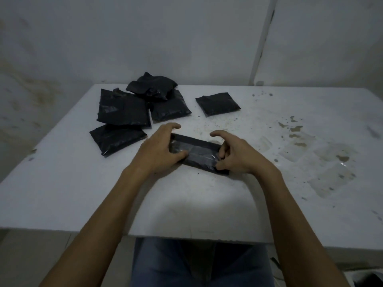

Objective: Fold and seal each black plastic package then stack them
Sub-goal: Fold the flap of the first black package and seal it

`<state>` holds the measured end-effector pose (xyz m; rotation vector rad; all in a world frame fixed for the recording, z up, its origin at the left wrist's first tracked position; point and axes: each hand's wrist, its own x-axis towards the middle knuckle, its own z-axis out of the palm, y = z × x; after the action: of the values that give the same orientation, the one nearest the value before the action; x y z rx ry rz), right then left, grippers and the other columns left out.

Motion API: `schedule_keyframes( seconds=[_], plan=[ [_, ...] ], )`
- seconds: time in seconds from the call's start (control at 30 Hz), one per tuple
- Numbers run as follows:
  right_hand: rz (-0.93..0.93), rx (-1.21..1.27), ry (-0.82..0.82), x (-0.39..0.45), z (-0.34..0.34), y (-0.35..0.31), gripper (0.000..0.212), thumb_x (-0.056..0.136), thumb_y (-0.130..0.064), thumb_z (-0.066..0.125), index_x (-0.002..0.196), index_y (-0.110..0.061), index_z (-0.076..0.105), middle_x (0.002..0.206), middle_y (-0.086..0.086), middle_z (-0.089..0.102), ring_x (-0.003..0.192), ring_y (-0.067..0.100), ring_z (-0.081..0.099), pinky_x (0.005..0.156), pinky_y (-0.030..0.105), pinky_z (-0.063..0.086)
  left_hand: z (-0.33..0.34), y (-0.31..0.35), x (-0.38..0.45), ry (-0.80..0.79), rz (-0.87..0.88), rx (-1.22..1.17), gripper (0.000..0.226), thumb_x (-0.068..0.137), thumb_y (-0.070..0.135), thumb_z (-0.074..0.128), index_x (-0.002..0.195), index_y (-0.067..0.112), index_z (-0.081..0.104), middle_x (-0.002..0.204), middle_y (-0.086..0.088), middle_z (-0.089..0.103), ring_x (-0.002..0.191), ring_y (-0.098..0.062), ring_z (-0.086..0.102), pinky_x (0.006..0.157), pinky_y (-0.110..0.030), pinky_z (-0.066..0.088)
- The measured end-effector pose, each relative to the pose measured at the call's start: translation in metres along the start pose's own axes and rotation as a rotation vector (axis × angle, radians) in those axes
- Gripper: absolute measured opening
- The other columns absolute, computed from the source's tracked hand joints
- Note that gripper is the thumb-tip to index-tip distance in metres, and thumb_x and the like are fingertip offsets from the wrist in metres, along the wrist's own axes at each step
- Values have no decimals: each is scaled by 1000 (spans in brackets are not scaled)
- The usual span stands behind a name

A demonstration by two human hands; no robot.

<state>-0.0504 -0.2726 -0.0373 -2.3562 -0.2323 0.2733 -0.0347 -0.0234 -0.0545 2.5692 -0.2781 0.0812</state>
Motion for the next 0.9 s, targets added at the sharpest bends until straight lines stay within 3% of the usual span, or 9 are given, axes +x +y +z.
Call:
schedule_keyframes(
  seconds=[0.13, 0.27, 0.4, 0.53, 0.63, 0.8, 0.9],
  plan=[
    [-49, 80, 61, 15, 11, -5, 70, 79, -4, 79, 139, -30, 53, 88, 1, 63, 68, 6, 57, 62, 12, 49, -28, -29, -1, -112, -36, 86, 78, 72, 73, 74, 139, 36, 55, 125, 10, 52, 120, -14, 49, 99, -42, 49],
    [-48, 165, 153, 27, 31, -14, 46, 86, -2, 71, 125, -26, 62, 85, -1, 64, 62, -1, 57, 64, 11, 46, -37, -45, -17, -22, -81, 129, 78, 62, 85, 66, 122, 37, 68, 113, 12, 52, 102, -10, 52, 84, -39, 53],
    [-9, 239, 277, 29, 49, -20, 28, 93, 0, 64, 114, -18, 67, 79, -2, 61, 60, 0, 55, 58, 6, 43, -34, -56, -32, 155, -118, 58, 48, 69, 70, 78, 100, 35, 72, 93, 14, 61, 82, -6, 57, 67, -31, 50],
    [-4, 279, 391, 27, 57, -17, 23, 97, -1, 58, 108, -16, 71, 89, 0, 66, 69, 3, 57, 61, 5, 44, -32, -67, -43, 139, -191, -222, 16, 80, 41, 85, 86, 31, 74, 80, 6, 69, 71, -2, 59, 64, -16, 48],
    [7, 331, 438, 24, 59, -15, 20, 97, -2, 59, 106, -14, 72, 90, -3, 68, 70, 1, 60, 63, 7, 47, -29, -67, -46, 172, -210, -293, 6, 89, 29, 79, 85, 27, 75, 80, 4, 70, 72, -3, 59, 65, -8, 45],
    [31, 402, 504, 20, 67, -13, 18, 96, -1, 62, 103, -16, 70, 99, 4, 69, 83, 10, 67, 67, 9, 51, -20, -67, -43, 228, -355, -341, 13, 95, 38, 71, 86, 30, 75, 79, 13, 71, 86, -9, 65, 82, -35, 50],
    [41, 418, 556, 18, 70, -16, 20, 96, 4, 59, 102, -12, 69, 91, 2, 69, 75, -2, 65, 62, 7, 49, -15, -59, -43, 282, -438, -295, 15, 97, 40, 67, 88, 29, 73, 87, 15, 69, 86, -4, 59, 77, -33, 41]
  ],
)
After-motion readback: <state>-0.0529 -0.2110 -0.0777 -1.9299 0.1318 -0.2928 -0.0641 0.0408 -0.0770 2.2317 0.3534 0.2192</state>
